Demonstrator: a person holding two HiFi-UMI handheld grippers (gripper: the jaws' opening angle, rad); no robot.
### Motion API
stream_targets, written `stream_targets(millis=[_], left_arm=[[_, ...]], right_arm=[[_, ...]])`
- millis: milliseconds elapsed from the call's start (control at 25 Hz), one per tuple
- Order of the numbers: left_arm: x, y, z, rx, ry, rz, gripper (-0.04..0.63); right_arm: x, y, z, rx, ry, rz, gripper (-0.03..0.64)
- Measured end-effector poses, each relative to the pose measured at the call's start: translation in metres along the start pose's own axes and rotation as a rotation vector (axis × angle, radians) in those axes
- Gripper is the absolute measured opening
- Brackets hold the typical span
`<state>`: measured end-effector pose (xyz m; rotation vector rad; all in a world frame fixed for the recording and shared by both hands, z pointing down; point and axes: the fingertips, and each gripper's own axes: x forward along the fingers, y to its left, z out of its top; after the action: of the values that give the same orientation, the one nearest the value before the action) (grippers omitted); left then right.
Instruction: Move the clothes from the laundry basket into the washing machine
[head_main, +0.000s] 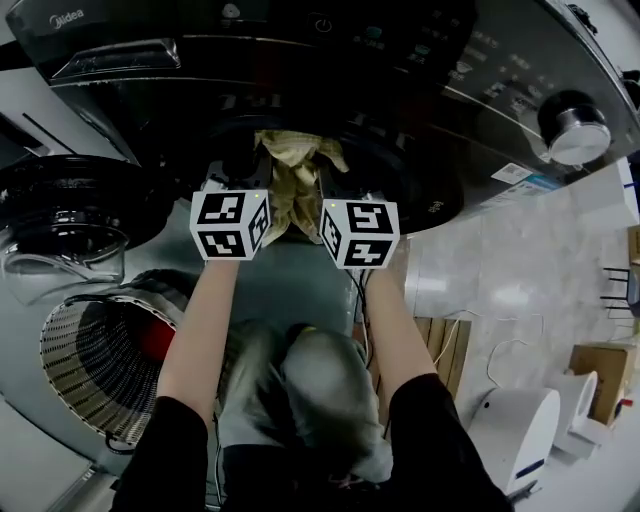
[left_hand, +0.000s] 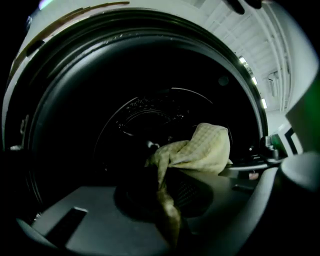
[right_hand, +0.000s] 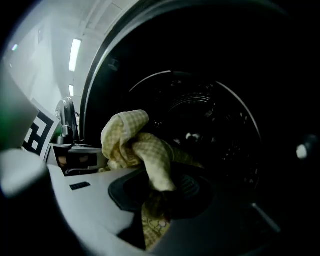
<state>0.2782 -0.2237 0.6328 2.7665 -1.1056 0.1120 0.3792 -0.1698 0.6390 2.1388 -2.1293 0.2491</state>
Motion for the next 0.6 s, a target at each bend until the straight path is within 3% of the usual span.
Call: stream_targets(millis=[240,400,600], left_arm=[[0.033,0.022,-0.014,-0.048,0.047,0.013,0.069],[0.054,0.029,-0.031,-0.098,0.136,0.009,0.073],[0.067,0.034,-0.043,-0.087,0.213,0.031,0.077]], right_arm=[[0.036,-0.013,-0.008,0.058,0.04,-0.009,0.124],[0.051,-0.026,-0.012,0.086,0.077,-0.027,0.172],[0.059,-0.036,-0.019,0.107,0.094,-0.054,0.221]])
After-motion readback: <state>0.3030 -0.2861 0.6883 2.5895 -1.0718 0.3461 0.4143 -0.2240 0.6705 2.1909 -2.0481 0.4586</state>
